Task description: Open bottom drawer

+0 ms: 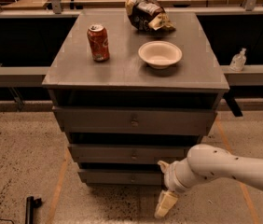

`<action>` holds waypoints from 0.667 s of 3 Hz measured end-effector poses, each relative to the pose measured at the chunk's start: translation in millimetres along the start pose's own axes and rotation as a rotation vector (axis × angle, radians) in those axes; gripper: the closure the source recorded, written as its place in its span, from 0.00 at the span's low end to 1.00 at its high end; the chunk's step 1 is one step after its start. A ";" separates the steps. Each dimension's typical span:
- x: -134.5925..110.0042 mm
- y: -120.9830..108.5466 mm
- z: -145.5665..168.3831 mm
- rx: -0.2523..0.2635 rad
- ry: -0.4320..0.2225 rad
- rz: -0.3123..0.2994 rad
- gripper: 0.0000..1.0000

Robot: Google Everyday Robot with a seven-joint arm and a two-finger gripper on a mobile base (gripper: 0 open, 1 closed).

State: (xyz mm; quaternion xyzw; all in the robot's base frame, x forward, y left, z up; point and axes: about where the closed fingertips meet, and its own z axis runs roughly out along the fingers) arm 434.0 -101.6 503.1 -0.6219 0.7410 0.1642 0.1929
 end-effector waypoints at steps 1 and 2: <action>32.8 14.2 74.0 -0.066 0.008 -0.006 0.00; 32.9 14.3 74.1 -0.066 0.008 -0.006 0.00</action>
Offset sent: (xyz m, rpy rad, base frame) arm -0.0081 0.0070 -0.0663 -0.0045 0.0378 0.0335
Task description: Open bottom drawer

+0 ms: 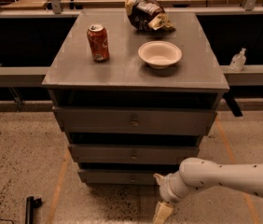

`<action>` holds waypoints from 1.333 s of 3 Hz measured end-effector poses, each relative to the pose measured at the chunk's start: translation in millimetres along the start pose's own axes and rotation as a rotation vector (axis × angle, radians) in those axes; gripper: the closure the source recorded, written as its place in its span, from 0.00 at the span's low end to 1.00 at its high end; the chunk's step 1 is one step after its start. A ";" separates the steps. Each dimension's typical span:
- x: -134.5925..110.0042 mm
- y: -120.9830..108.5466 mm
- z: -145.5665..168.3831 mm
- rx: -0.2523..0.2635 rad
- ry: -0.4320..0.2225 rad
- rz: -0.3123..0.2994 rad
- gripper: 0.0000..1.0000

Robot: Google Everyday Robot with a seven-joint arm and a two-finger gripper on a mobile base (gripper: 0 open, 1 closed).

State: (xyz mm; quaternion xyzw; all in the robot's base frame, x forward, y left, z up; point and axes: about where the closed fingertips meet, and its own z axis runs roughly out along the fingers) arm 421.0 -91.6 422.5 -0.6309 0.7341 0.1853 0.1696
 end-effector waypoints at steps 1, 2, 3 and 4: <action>23.5 -12.4 21.3 0.007 0.007 0.004 0.00; 46.5 -33.2 47.8 0.000 0.043 -0.053 0.00; 79.1 -70.9 96.2 0.026 0.061 -0.114 0.00; 79.1 -70.8 96.3 0.026 0.061 -0.114 0.00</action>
Offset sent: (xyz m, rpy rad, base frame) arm 0.0544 -0.0333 -0.1088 -0.0963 -0.0517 0.1304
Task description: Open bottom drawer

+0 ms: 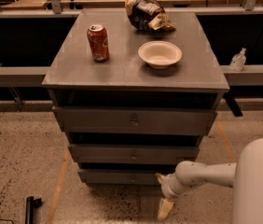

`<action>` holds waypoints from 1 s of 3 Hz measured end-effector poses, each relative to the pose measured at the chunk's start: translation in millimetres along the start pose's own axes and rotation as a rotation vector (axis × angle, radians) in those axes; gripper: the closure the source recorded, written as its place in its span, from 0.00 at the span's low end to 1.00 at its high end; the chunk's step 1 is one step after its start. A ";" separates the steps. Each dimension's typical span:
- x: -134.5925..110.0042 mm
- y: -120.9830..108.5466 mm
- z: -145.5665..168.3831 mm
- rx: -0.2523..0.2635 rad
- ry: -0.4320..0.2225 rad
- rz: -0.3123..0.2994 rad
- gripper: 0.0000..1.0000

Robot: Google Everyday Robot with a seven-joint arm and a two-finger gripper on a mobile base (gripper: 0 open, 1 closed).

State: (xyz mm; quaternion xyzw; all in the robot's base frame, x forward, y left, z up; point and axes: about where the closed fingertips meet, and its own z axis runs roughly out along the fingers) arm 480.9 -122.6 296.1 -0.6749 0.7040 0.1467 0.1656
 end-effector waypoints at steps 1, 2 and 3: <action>10.7 -11.4 11.3 0.058 0.020 -0.023 0.00; 16.8 -23.7 21.9 0.089 0.028 -0.076 0.00; 26.0 -37.7 40.6 0.094 0.049 -0.108 0.00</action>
Offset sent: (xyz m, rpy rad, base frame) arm 0.0418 -0.0108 -0.0384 -0.0499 -0.1796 0.0666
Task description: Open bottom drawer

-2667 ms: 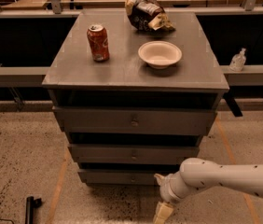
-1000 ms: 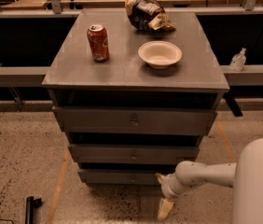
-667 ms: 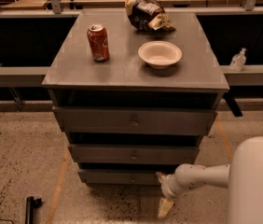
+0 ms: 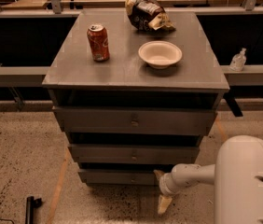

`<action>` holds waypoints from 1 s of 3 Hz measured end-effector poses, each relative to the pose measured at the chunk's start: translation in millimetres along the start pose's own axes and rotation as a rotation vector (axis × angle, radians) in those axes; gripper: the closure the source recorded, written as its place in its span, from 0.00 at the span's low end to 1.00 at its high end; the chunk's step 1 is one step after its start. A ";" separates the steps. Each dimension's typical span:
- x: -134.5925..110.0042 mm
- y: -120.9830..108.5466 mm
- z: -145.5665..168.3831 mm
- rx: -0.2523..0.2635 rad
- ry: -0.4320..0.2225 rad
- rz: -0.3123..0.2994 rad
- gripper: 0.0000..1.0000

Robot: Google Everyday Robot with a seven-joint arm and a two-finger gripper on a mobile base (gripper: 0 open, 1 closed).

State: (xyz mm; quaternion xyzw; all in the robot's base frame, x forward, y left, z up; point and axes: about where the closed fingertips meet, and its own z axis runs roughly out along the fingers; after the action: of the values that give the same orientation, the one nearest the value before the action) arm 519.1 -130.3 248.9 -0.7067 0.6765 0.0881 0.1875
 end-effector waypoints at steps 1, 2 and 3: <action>7.8 -13.0 16.6 0.009 0.039 -0.011 0.00; 18.3 -31.7 35.2 0.023 0.097 -0.016 0.00; 24.8 -39.5 43.3 0.026 0.126 -0.014 0.00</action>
Offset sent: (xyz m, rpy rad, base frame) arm 0.0572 -0.0040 -0.0453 -0.1396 -0.0503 -0.0139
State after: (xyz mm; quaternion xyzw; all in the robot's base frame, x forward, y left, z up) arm 565.5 -136.0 205.6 -0.7131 0.6831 0.0330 0.1544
